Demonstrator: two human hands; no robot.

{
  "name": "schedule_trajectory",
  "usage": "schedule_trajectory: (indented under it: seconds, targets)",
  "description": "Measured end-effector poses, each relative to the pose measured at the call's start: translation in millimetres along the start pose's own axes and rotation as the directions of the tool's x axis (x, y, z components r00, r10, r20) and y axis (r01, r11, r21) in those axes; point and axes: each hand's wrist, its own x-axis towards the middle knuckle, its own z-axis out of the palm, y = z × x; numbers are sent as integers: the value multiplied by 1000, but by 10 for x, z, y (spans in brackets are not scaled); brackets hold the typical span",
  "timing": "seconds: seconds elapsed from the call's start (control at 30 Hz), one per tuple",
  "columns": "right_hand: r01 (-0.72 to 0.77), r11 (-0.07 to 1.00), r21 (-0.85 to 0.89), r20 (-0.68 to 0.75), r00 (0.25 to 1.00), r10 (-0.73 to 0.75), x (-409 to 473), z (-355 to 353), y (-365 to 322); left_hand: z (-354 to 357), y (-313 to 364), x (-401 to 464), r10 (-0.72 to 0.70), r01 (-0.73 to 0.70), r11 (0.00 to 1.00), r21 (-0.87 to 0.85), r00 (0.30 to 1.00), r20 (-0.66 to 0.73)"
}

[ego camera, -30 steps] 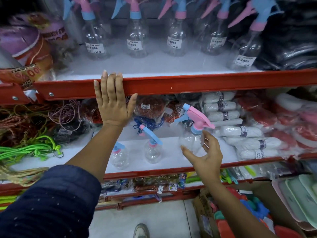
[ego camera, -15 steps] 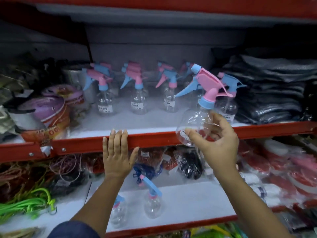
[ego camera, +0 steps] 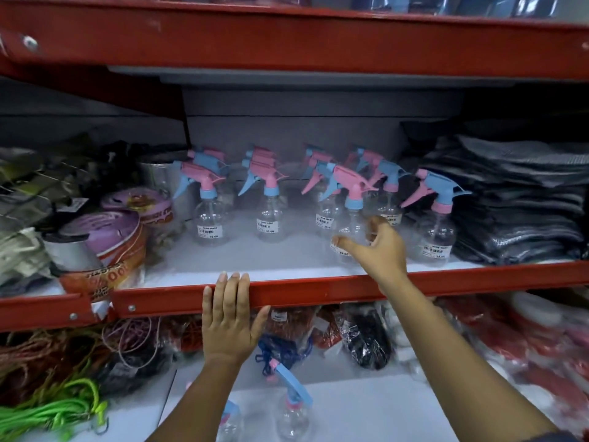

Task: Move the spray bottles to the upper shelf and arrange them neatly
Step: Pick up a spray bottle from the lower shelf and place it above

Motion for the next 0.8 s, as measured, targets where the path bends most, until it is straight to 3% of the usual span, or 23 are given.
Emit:
schedule_trajectory:
  seconds: [0.23,0.37,0.5,0.8]
  targets:
    - [22,990,-139,42,999,-16,29,48,22,26,-8,-13,-12,12,1000,-8,1000,-3]
    - [-30,977,-210,-17,999,27,26,86,8,13,2,-12,-15,15,1000,-7,1000,2]
    - [-16,973,-229,-67,998,1,0,113,-6,4,1,-5,-20,20,1000,-8,1000,9]
    - [12,964,-264,-37,999,-22,-12,105,23,-7,2,-7,-19,19,1000,-17,1000,7]
